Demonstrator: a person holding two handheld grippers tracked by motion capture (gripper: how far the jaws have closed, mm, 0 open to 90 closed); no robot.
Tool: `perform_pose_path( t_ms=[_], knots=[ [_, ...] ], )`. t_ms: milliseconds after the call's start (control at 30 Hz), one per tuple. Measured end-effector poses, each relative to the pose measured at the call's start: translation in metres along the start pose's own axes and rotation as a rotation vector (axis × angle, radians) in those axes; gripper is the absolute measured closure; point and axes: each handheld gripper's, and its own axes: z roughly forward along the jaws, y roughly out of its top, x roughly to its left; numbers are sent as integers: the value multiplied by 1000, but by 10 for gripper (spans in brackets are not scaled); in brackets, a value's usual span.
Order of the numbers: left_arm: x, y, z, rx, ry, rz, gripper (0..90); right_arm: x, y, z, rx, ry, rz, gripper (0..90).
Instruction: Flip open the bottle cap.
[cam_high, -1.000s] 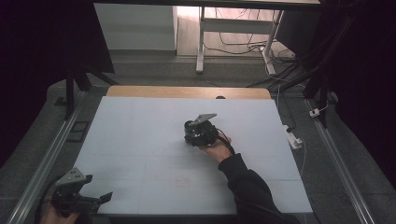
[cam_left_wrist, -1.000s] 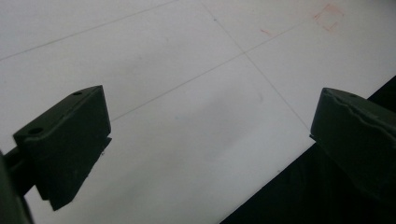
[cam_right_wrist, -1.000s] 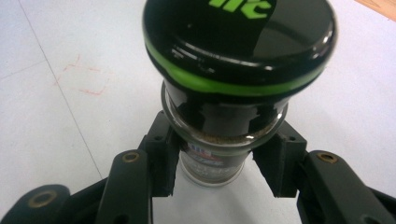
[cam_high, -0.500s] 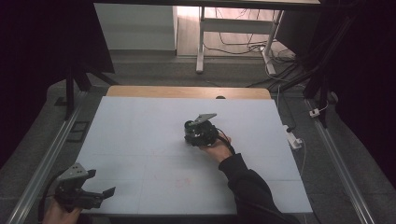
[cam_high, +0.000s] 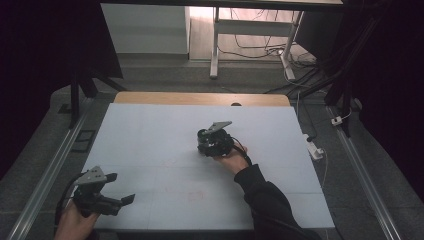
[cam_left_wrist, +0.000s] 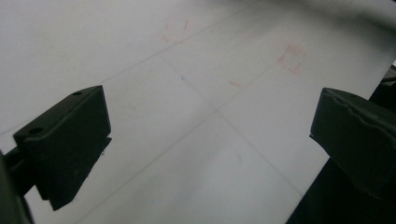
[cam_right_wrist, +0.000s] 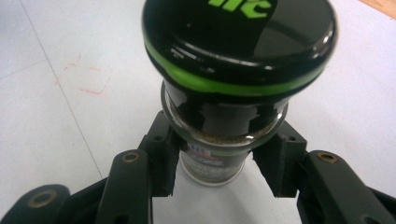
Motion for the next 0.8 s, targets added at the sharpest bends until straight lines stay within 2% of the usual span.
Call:
perform_pose_path(
  t_ms=[167, 267, 467, 533, 800],
  knots=[
    [1, 10, 11, -27, -13, 22, 0, 0, 0, 0, 2, 1, -1, 522],
    [0, 20, 24, -35, -28, 40, 0, 0, 0, 0, 4, 2, 1, 522],
    [1, 36, 40, -35, -40, 51, 0, 0, 1, 0, 5, 2, 3, 522],
    [1, 46, 51, -30, -60, 55, 0, 0, 1, 0, 5, 2, 3, 522],
    [1, 69, 74, -19, -90, 88, 0, 0, 1, 0, 6, 0, -2, 521]
  ],
)
